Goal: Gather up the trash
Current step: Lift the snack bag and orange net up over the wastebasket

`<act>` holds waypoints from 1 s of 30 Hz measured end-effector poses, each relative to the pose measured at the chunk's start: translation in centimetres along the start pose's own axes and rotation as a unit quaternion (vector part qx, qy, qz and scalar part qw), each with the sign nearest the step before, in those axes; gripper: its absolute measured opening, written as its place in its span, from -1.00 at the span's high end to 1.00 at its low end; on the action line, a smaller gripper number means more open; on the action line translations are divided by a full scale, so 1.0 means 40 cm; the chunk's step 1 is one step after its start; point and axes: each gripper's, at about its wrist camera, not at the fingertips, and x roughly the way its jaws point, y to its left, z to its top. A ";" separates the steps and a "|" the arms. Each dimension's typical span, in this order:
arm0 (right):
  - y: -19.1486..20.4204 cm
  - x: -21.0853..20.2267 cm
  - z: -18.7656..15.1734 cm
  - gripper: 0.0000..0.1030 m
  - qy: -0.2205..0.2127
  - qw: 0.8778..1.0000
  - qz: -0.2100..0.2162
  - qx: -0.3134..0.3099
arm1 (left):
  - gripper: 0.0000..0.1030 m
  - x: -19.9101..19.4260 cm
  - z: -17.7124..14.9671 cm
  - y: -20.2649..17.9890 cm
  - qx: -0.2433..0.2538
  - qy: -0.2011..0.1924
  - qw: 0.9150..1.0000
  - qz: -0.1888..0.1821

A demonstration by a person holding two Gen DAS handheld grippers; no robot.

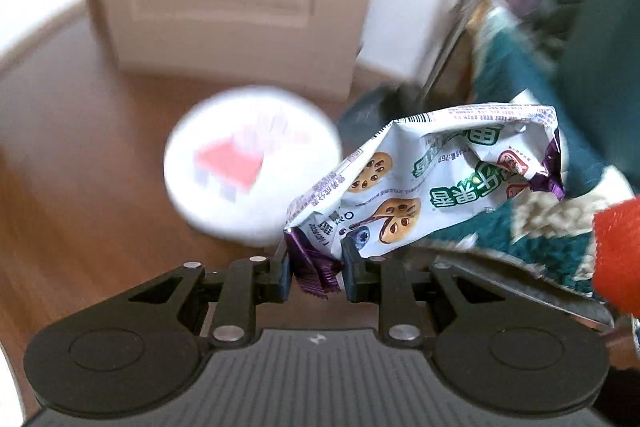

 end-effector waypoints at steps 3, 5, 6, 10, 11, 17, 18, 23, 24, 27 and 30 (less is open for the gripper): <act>-0.011 -0.098 0.028 0.85 -0.040 0.999 -0.006 0.001 | 0.54 -0.088 0.053 -0.040 0.017 -0.039 0.999 -0.016; -0.011 -0.157 0.043 0.85 -0.064 0.998 -0.012 0.003 | 0.54 -0.153 0.089 -0.071 0.031 -0.069 0.997 -0.023; -0.012 -0.187 0.051 0.85 -0.076 0.997 -0.016 0.003 | 0.54 -0.186 0.101 -0.087 0.035 -0.082 0.996 -0.029; -0.013 -0.305 0.088 0.85 -0.123 0.992 -0.028 -0.003 | 0.53 -0.316 0.154 -0.157 0.051 -0.126 0.989 -0.054; -0.013 -0.336 0.096 0.85 -0.134 0.991 -0.030 -0.007 | 0.53 -0.340 0.163 -0.175 0.055 -0.135 0.987 -0.059; -0.032 -0.506 0.146 0.85 -0.188 0.981 -0.045 -0.014 | 0.53 -0.488 0.242 -0.274 0.078 -0.175 0.977 -0.091; -0.039 -0.529 0.156 0.85 -0.196 0.979 -0.047 -0.012 | 0.53 -0.508 0.253 -0.292 0.084 -0.184 0.975 -0.094; -0.071 -0.610 0.189 0.85 -0.235 0.970 -0.067 -0.009 | 0.53 -0.614 0.318 -0.372 0.106 -0.226 0.964 -0.095; -0.081 -0.622 0.203 0.85 -0.240 0.968 -0.070 -0.007 | 0.53 -0.630 0.331 -0.390 0.107 -0.232 0.962 -0.094; -0.109 -0.637 0.233 0.85 -0.250 0.965 -0.077 0.001 | 0.53 -0.639 0.389 -0.461 0.118 -0.246 0.958 -0.089; -0.129 -0.648 0.263 0.85 -0.255 0.963 -0.088 0.008 | 0.53 -0.653 0.417 -0.516 0.132 -0.244 0.957 -0.081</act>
